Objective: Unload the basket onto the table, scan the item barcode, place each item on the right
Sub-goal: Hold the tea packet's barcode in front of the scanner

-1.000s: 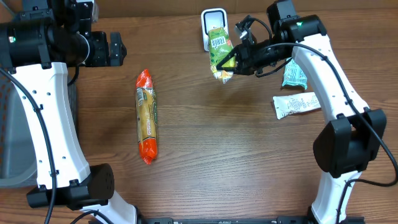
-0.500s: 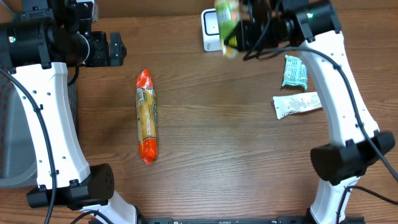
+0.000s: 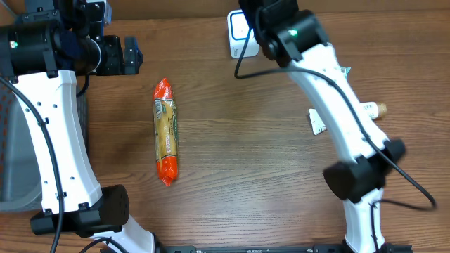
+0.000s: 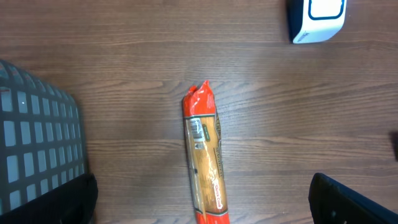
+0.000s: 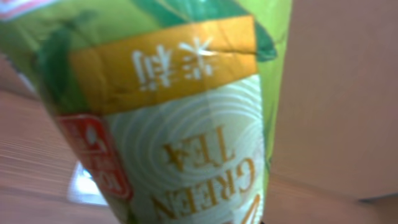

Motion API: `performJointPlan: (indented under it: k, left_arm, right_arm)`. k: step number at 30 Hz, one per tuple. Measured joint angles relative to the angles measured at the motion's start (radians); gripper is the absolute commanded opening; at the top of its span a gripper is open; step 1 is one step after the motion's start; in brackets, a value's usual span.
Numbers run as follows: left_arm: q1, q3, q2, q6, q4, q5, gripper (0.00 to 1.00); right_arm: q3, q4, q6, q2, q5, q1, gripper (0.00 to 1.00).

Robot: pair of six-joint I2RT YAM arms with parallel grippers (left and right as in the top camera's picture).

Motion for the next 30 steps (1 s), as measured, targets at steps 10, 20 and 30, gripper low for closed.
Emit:
performJointPlan:
  k: [10,20,30]
  left_arm:
    - [0.0,0.0,0.0,0.0,0.0,0.0,1.0]
    - [0.0,0.0,0.0,0.0,0.0,0.0,1.0]
    - [0.0,0.0,0.0,0.0,0.0,0.0,0.99]
  right_arm:
    - [-0.001,0.146,-0.342,0.238,0.071,-0.035,0.04]
    - [-0.001,0.238,-0.385,0.322,0.08,-0.039,0.04]
    - [-0.001,0.247,-0.343,0.388,0.08,-0.045,0.04]
